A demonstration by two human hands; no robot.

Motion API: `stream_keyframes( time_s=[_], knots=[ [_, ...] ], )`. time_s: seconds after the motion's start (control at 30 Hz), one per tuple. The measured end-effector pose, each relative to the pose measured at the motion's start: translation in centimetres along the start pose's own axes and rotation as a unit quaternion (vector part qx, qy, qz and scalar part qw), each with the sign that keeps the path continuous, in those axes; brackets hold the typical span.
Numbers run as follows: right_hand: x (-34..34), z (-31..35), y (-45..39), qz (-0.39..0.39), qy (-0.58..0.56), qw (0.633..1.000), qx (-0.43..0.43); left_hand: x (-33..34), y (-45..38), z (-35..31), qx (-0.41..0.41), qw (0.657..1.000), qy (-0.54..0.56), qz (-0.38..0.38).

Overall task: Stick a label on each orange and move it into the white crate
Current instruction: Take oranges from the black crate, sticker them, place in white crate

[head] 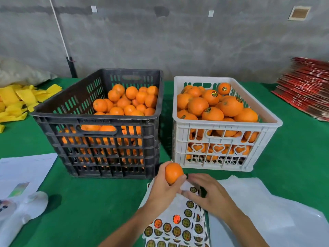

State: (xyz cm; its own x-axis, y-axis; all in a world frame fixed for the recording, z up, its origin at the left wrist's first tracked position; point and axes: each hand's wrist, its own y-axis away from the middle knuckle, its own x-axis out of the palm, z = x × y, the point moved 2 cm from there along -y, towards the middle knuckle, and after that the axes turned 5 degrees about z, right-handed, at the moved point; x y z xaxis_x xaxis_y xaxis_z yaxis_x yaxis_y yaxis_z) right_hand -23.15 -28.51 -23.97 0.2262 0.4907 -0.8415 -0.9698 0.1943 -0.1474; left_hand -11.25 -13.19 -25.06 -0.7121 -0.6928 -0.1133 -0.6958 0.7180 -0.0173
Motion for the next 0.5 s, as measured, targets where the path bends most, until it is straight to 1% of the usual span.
stream_keyframes(
  time_s=[0.07,0.17,0.27,0.3,0.37,0.5],
  knots=[
    [0.8,-1.2,0.4,0.034,0.032,0.999,0.009,0.0,0.1,1.1,0.006,1.0,0.004,-0.027],
    [1.2,-1.7,0.6,0.037,0.034,0.999,0.012,0.0,0.0,1.9,0.011,0.999,0.005,-0.04],
    [1.4,-1.5,0.7,0.026,0.02,0.999,-0.011,-0.1,-0.1,2.2,0.018,0.999,0.015,-0.045],
    [1.5,-1.5,0.7,0.017,0.007,1.0,-0.01,-0.2,-0.1,2.3,0.017,0.998,0.022,-0.047],
    [1.5,-1.8,0.9,-0.002,-0.056,0.998,0.01,-0.3,-0.2,2.3,0.015,0.998,0.03,-0.05],
    [1.7,-2.3,0.6,-0.017,-0.173,0.983,0.063,-0.2,0.0,2.1,0.013,0.999,0.013,-0.039]
  ],
)
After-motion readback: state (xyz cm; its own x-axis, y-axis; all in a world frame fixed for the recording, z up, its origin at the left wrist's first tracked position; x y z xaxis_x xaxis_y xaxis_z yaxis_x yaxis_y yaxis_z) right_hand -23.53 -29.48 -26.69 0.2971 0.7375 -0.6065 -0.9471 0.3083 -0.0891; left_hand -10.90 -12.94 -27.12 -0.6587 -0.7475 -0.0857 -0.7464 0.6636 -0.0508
